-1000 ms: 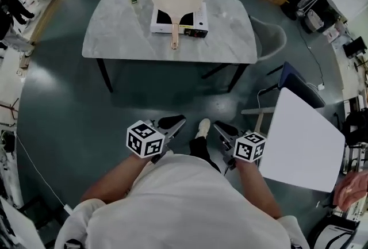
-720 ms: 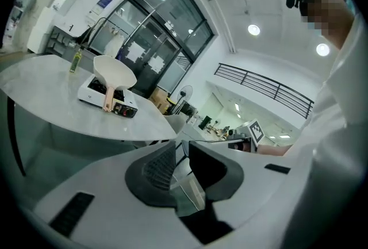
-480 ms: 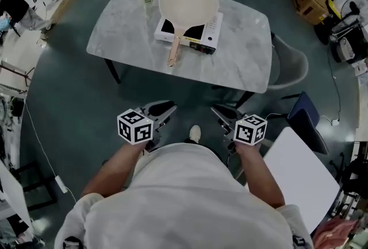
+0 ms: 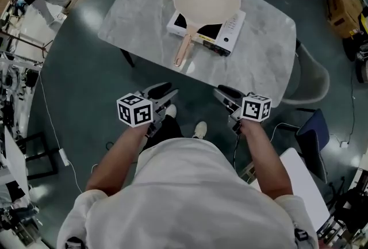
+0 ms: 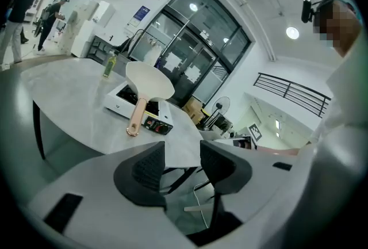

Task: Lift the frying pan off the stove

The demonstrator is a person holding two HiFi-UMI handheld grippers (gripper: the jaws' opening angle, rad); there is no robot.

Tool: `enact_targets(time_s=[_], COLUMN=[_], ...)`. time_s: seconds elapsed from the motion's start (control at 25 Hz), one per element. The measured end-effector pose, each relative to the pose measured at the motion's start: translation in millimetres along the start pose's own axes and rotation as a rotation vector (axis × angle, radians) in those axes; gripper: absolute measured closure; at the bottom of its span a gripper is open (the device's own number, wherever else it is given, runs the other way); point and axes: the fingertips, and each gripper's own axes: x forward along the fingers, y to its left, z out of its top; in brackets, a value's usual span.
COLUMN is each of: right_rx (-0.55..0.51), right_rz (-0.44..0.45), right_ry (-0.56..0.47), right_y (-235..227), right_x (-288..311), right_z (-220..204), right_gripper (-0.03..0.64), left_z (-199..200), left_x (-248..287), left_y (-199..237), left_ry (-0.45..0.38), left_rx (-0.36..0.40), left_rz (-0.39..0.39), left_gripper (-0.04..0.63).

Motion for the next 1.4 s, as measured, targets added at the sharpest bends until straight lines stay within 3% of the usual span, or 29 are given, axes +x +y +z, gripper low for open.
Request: enact_targets(time_s=[0.24, 0.48, 0.6, 0.88, 1.12, 1.32, 1.4], right_rx=[0.112, 0.263, 0.277, 0.337, 0.362, 0.385, 0.391], right_rz=[0.054, 0.029, 0.045, 0.025, 0.043, 0.077, 0.084], right_ry=[-0.003, -0.018, -0.012, -0.009, -0.009, -0.036, -0.053], right_y=[-25, -56, -66, -90, -97, -97, -97], right_x=[59, 119, 150, 197, 229, 247, 249], right_z=[58, 104, 125, 149, 163, 178, 181], right_gripper=[0.402, 0.361, 0.327, 0.302, 0.304, 0.329, 0.401], left_z=[18, 27, 29, 31, 27, 26, 26], left_x=[27, 68, 88, 122, 141, 151, 154], left_y=[55, 110, 125, 124, 118, 114, 113], left_ry=[0.025, 0.100, 0.139, 0.203, 0.274, 0.343, 0.365], left_rx=[-0.061, -0.131, -0.158, -0.239, -0.299, -0.312, -0.322], left_rz=[0.000, -0.076, -0.134, -0.327, -0.443, -0.507, -0.533], left_gripper=[0.375, 0.345, 0.332, 0.324, 0.325, 0.327, 0.354])
